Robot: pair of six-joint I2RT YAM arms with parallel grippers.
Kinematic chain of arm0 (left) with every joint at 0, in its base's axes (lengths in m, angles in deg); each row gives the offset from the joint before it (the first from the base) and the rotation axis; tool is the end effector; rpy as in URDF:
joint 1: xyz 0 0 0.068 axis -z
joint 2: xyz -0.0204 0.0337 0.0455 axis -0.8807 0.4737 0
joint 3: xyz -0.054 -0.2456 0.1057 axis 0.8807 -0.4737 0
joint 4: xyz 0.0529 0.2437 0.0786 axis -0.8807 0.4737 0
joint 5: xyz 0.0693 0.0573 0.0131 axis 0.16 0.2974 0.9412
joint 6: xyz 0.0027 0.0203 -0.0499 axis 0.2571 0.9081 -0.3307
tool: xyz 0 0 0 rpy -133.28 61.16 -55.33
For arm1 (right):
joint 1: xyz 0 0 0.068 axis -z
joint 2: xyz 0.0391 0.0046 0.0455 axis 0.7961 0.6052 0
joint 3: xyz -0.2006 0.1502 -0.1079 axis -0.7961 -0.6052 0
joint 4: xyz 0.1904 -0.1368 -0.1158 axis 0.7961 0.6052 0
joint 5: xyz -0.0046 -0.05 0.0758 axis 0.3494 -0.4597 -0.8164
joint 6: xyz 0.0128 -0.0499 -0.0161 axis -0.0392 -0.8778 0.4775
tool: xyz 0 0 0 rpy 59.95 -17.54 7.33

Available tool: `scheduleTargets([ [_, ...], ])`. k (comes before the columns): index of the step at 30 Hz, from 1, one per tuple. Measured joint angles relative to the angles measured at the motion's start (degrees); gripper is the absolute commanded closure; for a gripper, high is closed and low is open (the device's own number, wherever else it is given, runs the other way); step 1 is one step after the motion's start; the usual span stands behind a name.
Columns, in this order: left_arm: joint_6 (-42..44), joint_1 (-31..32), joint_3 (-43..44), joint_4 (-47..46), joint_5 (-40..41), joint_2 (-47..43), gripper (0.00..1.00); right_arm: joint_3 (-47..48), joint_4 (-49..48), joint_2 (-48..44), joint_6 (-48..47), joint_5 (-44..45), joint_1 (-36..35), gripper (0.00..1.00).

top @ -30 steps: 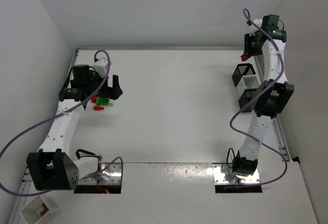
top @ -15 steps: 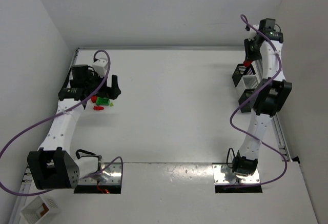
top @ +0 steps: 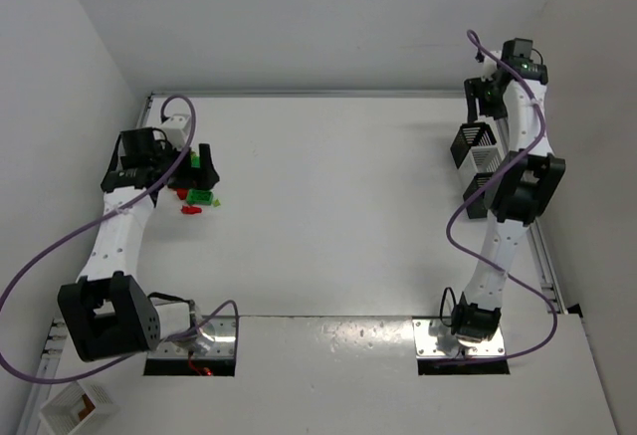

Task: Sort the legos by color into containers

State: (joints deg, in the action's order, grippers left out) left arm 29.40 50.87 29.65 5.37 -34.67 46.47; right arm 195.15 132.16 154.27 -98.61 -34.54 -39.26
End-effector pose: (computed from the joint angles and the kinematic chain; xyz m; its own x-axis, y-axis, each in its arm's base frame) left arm 0.2596 0.0357 0.2962 -0.6486 -0.0691 -0.7580 0.1495 0.9649 -0.2160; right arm 0.4831 -0.1157 0.2835 -0.8343 0.0174 -0.5510 0.0833 0.9920 -0.0949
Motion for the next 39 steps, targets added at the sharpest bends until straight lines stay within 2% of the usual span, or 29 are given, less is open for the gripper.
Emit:
scheduleTargets([
  [1, 0.4, -0.6, -0.1, 0.0, -0.1, 0.0, 0.0, -0.1, 0.1, -0.2, 0.1, -1.2, 0.0, 0.32],
  [4, 2.6, -2.9, -0.2, 1.5, -0.5, 0.0, 0.1, -4.0, 0.1, -3.2, 0.4, -5.4, -0.2, 0.32],
  [5, 3.5, -3.7, -0.1, 2.1, -0.6, 0.2, 0.17, -6.4, -0.2, -4.9, 0.5, -6.9, -0.3, 0.32],
  [8, 6.2, -7.4, 1.2, 4.4, -1.4, 3.4, 0.25, -18.0, -1.8, -14.2, 1.0, -12.1, -1.6, 0.32],
  [13, 7.5, -12.6, 2.0, 4.9, -0.7, 11.7, 0.26, -37.6, -7.7, -30.5, 2.4, -17.7, -7.4, 0.32],
  [19, 10.0, -13.3, 6.8, 5.1, 2.2, 19.5, 0.24, -52.7, -15.7, -36.5, 5.5, -21.0, -11.5, 0.32],
  [27, 10.9, -13.6, 21.0, 3.2, 5.6, 32.5, 0.3, -57.5, -20.7, -36.5, 7.5, -21.2, -13.2, 0.32],
  [39, 11.0, -13.0, 22.1, 3.5, 6.3, 38.0, 0.31, -57.5, -22.4, -36.5, 7.9, -21.1, -14.5, 0.32],
])
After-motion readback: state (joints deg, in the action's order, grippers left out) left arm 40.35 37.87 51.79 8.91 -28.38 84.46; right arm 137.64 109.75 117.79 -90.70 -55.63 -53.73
